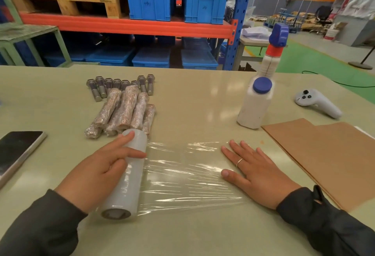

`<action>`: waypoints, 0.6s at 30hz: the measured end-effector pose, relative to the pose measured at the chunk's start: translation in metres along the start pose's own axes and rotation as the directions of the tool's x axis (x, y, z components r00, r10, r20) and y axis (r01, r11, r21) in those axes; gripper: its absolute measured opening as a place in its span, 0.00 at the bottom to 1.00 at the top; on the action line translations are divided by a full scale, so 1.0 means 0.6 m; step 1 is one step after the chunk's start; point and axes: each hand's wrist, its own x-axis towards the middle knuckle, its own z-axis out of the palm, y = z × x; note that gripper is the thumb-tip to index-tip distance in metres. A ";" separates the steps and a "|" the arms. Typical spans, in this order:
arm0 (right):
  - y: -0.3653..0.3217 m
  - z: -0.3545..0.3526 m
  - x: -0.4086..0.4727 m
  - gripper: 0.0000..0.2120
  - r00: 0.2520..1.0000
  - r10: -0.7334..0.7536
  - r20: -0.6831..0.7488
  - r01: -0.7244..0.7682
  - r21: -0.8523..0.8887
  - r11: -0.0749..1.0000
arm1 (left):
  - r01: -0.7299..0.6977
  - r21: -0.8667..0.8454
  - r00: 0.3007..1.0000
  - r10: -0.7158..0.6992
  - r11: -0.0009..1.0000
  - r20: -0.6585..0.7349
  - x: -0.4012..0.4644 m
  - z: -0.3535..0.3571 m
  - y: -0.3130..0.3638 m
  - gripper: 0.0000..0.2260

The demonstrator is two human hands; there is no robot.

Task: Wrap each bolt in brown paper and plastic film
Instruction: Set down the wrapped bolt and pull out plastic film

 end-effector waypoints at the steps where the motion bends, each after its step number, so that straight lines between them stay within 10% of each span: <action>1: 0.001 -0.001 0.001 0.38 1.000 -0.007 0.007 0.007 0.018 1.000 | 0.016 -0.019 1.000 -0.016 1.000 -0.015 -0.003 0.000 -0.001 0.16; 12: 0.020 -0.016 -0.002 0.14 0.895 0.261 -0.361 -0.048 0.506 0.861 | 0.105 -0.104 0.975 -0.123 0.989 -0.185 0.002 0.012 0.009 0.16; 15: 0.040 -0.038 -0.011 0.12 0.703 0.455 -0.546 -0.313 0.337 0.888 | 0.079 -0.099 0.984 -0.093 0.992 -0.150 0.001 0.016 0.009 0.15; 18: 0.071 -0.054 -0.010 0.16 0.689 0.606 -0.398 -0.631 0.082 0.771 | 0.082 -0.119 0.986 -0.098 0.990 -0.138 -0.001 0.017 0.007 0.15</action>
